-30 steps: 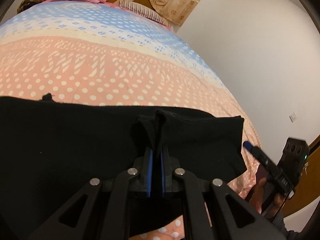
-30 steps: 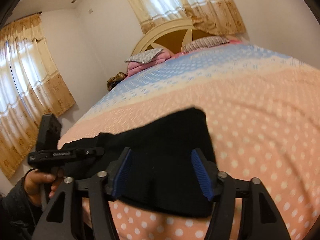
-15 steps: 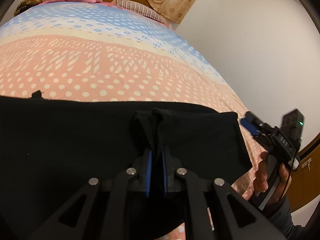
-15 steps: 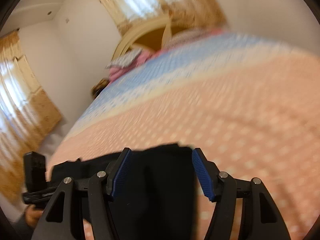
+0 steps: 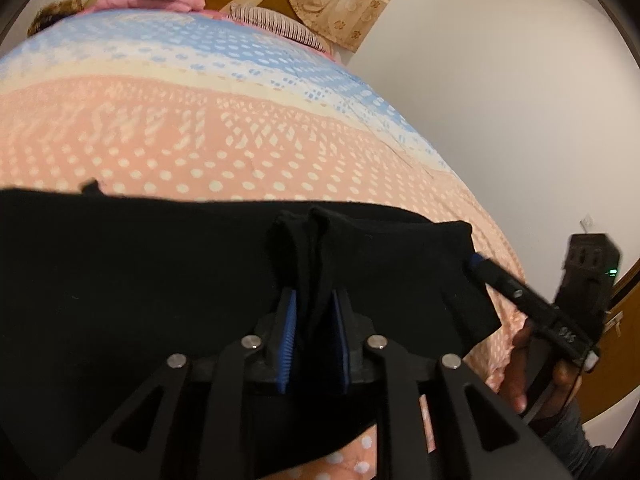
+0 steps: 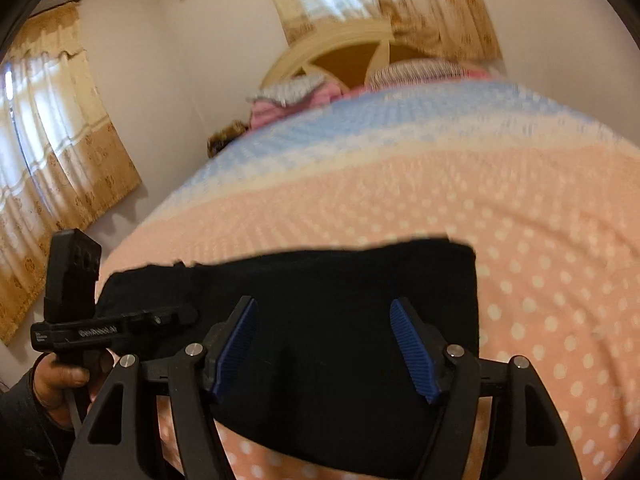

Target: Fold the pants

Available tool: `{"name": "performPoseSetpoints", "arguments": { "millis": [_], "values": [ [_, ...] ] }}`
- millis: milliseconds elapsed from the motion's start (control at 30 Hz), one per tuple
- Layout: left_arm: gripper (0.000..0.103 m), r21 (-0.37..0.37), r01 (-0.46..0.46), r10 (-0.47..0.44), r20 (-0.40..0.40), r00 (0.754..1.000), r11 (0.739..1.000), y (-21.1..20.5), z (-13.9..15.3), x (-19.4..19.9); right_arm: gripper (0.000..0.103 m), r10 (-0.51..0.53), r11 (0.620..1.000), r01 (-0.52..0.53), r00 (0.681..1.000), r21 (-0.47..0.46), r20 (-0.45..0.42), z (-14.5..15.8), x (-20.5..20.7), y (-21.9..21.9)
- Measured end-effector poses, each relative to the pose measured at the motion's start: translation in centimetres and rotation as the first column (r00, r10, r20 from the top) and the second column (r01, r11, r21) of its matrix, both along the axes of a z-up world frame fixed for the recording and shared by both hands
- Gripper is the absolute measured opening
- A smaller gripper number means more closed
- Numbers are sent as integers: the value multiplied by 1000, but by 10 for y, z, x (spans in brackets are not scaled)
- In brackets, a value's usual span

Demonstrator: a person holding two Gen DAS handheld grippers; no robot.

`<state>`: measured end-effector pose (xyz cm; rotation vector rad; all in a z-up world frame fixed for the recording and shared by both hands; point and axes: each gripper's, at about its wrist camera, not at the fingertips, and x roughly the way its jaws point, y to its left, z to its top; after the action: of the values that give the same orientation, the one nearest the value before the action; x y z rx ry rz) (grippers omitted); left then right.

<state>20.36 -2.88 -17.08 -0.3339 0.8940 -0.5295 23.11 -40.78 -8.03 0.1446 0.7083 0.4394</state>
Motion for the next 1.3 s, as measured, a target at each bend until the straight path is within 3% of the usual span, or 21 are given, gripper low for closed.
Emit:
{"name": "performPoseSetpoints", "arguments": {
  "millis": [33, 167, 300, 400, 500, 633, 733, 800, 867, 933, 1033, 1200, 1300],
  "values": [
    [24, 1, 5, -5, 15, 1000, 1000, 5, 5, -4, 70, 11, 1000, -11, 1000, -25, 21, 4, -6, 8],
    [58, 46, -56, 53, 62, 997, 997, 41, 17, -22, 70, 130, 978, -114, 988, -172, 82, 10, -29, 61],
    [58, 91, -140, 134, 63, 989, 986, 92, 18, -32, 70, 239, 934, -203, 967, -292, 91, -9, -47, 112],
    [58, 156, -223, 213, 74, 974, 962, 136, 17, -36, 70, 269, 876, -244, 963, -415, 1, -38, -44, 140],
    [58, 180, -334, 326, 75, 942, 925, 190, 14, -40, 70, 271, 892, -250, 963, -376, 3, -35, -45, 133],
    [63, 244, -473, 464, 95, 881, 847, 249, 6, -48, 70, 328, 912, -300, 943, -278, 58, -13, -57, 127],
    [63, 251, -539, 539, 75, 839, 804, 282, -8, -49, 70, 348, 907, -339, 937, -251, -9, -24, -50, 140],
    [63, 194, -548, 556, 14, 831, 814, 295, -24, -46, 70, 329, 904, -340, 941, -261, -87, -41, -42, 148],
    [63, 151, -556, 565, -15, 825, 817, 297, -33, -45, 70, 324, 904, -325, 945, -278, -51, -37, -45, 150],
    [63, 126, -537, 541, 4, 841, 834, 288, -33, -46, 70, 347, 904, -338, 938, -262, -13, -26, -53, 151],
    [64, 150, -524, 527, 22, 850, 839, 272, -33, -35, 70, 355, 909, -332, 934, -253, 51, -21, -59, 147],
    [64, 200, -535, 536, 51, 843, 821, 274, -32, -28, 70, 285, 912, -284, 958, -296, -42, -48, -45, 149],
    [64, 222, -542, 539, 81, 838, 810, 276, -27, -36, 70, 299, 904, -293, 954, -312, -27, -47, -47, 150]
  ]
}}
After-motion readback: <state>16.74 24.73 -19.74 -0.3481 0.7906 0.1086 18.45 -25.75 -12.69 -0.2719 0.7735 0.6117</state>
